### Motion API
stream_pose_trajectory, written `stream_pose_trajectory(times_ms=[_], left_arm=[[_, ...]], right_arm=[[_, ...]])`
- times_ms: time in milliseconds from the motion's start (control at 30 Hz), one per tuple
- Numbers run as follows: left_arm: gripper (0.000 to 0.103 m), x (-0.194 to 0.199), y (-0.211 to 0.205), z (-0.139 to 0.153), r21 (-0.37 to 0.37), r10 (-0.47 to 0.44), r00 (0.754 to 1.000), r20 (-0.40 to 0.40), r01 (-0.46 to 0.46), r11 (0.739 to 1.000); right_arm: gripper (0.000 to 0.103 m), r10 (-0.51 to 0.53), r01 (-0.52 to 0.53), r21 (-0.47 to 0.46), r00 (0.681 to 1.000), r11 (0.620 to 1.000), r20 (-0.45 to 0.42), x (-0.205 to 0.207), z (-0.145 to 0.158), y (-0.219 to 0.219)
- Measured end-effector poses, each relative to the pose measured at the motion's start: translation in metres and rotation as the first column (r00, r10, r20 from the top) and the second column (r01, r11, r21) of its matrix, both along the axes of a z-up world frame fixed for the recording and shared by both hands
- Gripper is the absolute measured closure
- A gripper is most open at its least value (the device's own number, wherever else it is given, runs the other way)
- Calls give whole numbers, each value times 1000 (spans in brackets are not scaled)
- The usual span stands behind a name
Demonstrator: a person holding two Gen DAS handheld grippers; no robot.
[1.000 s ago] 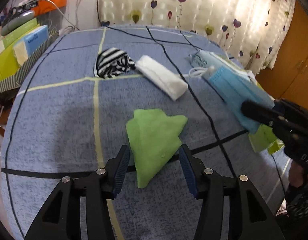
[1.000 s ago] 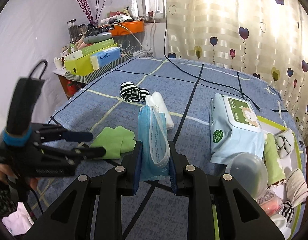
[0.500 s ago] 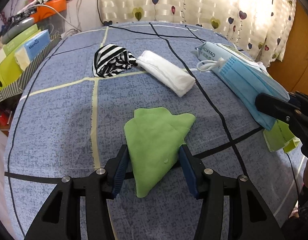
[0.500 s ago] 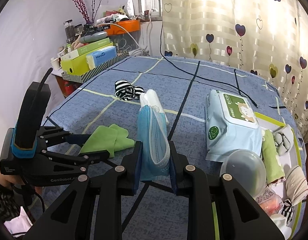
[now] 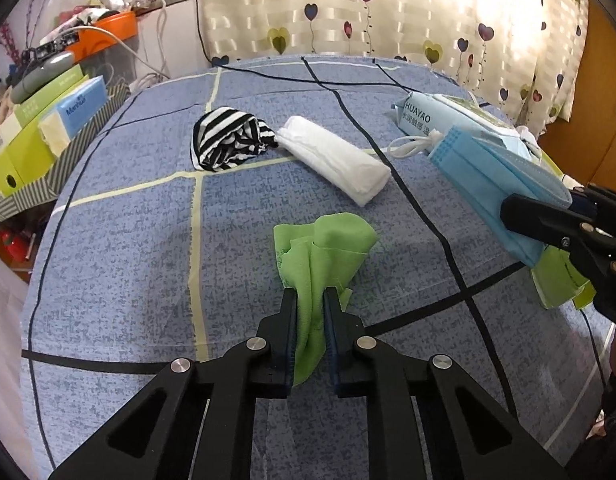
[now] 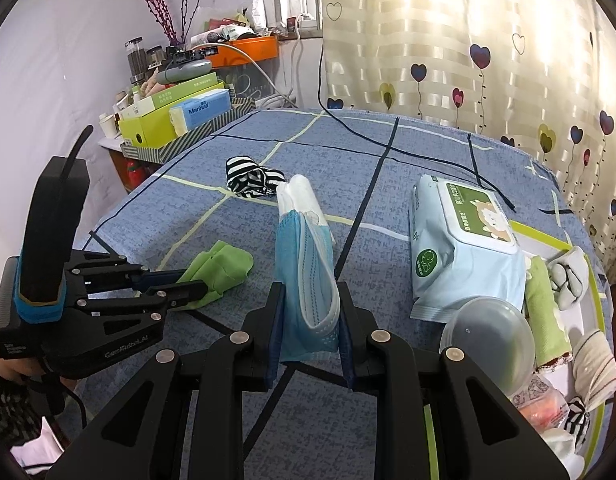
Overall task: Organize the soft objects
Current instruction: 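Carry the green cloth with the left tool while the right tool carries the mask toward the box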
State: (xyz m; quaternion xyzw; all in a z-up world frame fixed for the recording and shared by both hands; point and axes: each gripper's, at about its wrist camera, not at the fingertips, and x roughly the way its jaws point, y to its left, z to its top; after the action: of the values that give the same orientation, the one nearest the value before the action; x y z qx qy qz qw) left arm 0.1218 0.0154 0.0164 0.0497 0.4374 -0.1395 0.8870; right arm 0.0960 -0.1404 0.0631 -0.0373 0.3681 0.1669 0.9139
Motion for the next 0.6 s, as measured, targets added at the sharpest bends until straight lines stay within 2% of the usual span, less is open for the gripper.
stream_pose_trajectory(times_ms=[200, 600], left_arm=[[91, -7, -3, 12, -7, 0, 1000, 31, 0, 1000], [91, -21, -28, 61, -29, -48, 990, 135, 53, 998]], right_arm=[[78, -4, 4, -7, 1000, 1000, 7, -1, 3, -1], [78, -57, 57, 3, 996, 998, 64, -11, 32, -26]])
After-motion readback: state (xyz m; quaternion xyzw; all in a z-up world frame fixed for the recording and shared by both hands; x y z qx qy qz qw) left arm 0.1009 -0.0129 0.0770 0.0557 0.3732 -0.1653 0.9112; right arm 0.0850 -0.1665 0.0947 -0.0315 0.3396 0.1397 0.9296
